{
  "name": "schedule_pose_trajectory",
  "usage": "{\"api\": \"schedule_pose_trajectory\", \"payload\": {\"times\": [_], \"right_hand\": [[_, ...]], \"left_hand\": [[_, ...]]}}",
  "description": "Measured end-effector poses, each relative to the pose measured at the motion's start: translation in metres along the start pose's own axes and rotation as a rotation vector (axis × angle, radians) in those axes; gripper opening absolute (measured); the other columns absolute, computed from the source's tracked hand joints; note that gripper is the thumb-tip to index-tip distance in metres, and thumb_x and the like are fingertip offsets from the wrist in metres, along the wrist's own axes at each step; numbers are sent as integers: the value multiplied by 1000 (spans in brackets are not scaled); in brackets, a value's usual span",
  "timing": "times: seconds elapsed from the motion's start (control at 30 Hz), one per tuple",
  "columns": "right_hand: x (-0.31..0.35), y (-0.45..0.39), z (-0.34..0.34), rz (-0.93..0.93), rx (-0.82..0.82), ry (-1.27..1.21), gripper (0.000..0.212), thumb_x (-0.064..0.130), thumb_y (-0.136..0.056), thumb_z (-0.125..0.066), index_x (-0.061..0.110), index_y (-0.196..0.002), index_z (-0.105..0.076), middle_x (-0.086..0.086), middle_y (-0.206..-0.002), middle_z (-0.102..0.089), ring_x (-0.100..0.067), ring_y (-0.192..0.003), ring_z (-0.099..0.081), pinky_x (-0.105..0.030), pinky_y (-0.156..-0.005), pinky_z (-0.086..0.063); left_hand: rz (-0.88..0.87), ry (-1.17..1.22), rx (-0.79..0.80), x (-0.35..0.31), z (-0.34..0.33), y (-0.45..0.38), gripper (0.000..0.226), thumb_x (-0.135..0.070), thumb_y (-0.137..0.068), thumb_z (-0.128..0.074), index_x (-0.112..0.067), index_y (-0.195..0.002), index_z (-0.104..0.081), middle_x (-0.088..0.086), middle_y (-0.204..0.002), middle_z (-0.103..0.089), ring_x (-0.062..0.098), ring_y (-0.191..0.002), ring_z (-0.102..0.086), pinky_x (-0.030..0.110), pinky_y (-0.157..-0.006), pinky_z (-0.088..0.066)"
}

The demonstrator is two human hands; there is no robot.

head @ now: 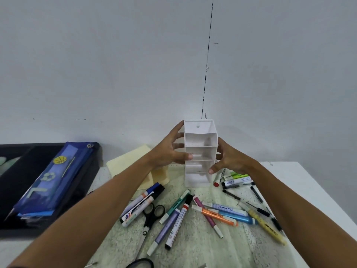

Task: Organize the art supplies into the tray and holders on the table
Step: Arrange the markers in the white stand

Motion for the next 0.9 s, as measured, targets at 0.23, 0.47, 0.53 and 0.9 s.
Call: {"api": "schedule_pose_trajectory", "payload": {"times": [0.23, 0.47, 0.53, 0.9], "right_hand": [[-8, -4, 2, -37, 17, -33, 109, -24, -62, -75, 28, -145, -29, 1, -134, -53, -12, -109, -65, -33, -77, -57], [-4, 3, -4, -45, -6, -8, 110, -20, -64, -76, 28, -149, -26, 0, -139, -50, -16, -115, -61, -32, -83, -56], [-5, 12, -5, -50, -104, 35, 109, -14, -64, -80, 22, -151, -26, -4, -146, -45, -24, -128, -52, -40, -96, -52], [-49, 125, -42, -153, -283, 821, 20, 15, -84, -73, 20, -103, -71, 9, -92, -62, 0, -76, -55, -17, -64, -43]], "left_hand": [[11, -5, 21, 9, 2, -5, 106, -5, -74, -78, -46, -151, -18, -5, -146, -37, 25, -125, -51, 57, -81, -56], [2, 2, -43, 12, 1, 0, 99, -1, -80, -74, -38, -153, -20, -1, -153, -35, 30, -121, -58, 56, -88, -54], [-23, -42, -162, 12, 2, 8, 97, -4, -78, -77, -31, -154, -22, 4, -148, -42, 26, -120, -58, 45, -90, -56], [-266, -1063, -41, 63, -98, 77, 44, -38, -89, -64, -25, -130, -60, -1, -114, -54, 14, -108, -39, 38, -91, -40]]}}
Point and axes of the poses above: each hand's wrist, its own y-axis away from the middle knuckle, its own z-axis out of the back of the hand, x = y × z, the point moved 7 cm from there along -y, towards the middle knuckle
